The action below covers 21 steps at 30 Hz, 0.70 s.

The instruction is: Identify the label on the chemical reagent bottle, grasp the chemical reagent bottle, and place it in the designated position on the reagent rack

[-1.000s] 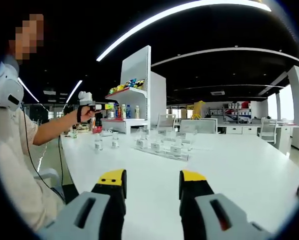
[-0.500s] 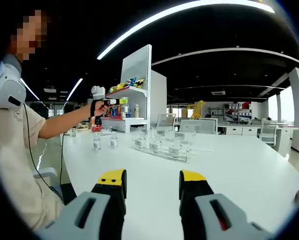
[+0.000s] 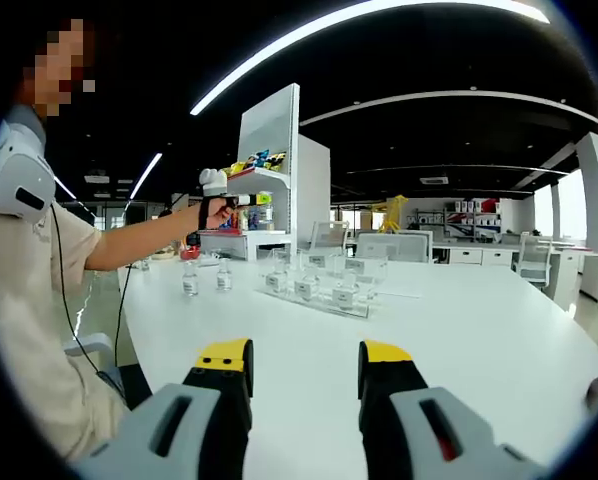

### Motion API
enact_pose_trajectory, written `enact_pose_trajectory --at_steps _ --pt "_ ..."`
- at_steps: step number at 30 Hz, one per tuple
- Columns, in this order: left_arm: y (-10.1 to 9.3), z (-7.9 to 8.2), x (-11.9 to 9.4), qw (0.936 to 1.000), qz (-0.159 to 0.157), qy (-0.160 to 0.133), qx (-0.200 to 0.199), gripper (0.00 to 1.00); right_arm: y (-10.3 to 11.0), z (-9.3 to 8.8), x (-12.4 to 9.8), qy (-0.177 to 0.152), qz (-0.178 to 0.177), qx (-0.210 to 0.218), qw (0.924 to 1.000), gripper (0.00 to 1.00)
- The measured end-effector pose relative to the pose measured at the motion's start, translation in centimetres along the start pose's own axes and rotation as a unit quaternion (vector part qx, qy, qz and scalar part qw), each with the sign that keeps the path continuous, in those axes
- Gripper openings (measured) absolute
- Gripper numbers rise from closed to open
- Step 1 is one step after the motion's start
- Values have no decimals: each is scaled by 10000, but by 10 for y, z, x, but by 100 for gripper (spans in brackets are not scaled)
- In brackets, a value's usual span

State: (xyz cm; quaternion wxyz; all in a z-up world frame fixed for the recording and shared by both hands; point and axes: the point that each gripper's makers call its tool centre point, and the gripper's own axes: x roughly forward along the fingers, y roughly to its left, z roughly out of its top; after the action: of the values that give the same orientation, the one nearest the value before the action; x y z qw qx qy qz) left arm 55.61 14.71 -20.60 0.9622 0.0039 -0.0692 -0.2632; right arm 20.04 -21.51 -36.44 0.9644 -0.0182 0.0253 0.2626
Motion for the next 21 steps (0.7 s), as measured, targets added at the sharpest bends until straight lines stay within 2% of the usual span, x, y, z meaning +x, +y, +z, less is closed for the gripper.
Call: enact_pose_trajectory --at_steps 11,21 --pt "4 -25 34 9999 89 38 58 19 6 -5 7 96 114 61 9999 42" --pt "9 -45 51 9997 206 43 -82 19 6 -8 6 136 75 134 9998 42"
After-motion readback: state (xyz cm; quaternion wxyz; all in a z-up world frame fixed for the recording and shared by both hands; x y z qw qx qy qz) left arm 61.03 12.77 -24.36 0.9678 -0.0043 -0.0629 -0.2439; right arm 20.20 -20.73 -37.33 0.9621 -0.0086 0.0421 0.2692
